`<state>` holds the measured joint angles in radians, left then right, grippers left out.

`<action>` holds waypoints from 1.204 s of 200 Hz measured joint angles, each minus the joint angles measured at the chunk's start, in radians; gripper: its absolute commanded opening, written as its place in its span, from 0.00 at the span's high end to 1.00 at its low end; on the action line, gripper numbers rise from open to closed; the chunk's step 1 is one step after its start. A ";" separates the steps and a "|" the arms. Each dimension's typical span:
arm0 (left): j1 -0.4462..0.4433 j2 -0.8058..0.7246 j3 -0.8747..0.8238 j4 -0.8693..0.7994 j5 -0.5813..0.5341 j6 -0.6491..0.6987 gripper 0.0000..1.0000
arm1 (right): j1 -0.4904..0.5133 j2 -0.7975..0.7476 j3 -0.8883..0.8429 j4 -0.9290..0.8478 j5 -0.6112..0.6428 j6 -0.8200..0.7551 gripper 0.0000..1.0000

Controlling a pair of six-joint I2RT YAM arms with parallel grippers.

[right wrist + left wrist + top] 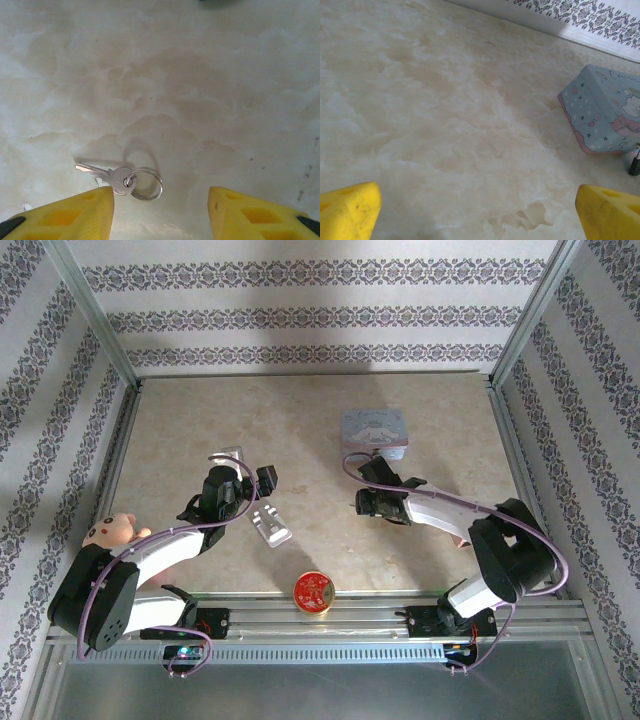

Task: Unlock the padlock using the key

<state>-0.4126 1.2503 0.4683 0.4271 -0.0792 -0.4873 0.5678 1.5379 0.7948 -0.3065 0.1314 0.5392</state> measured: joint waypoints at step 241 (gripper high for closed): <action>0.000 0.018 0.013 -0.002 0.007 -0.008 0.01 | 0.010 0.208 0.191 -0.105 0.043 -0.018 0.54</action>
<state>-0.4126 1.2686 0.4816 0.4252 -0.0719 -0.4957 0.5777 1.7458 0.9855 -0.4118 0.1741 0.5213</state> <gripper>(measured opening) 0.993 0.459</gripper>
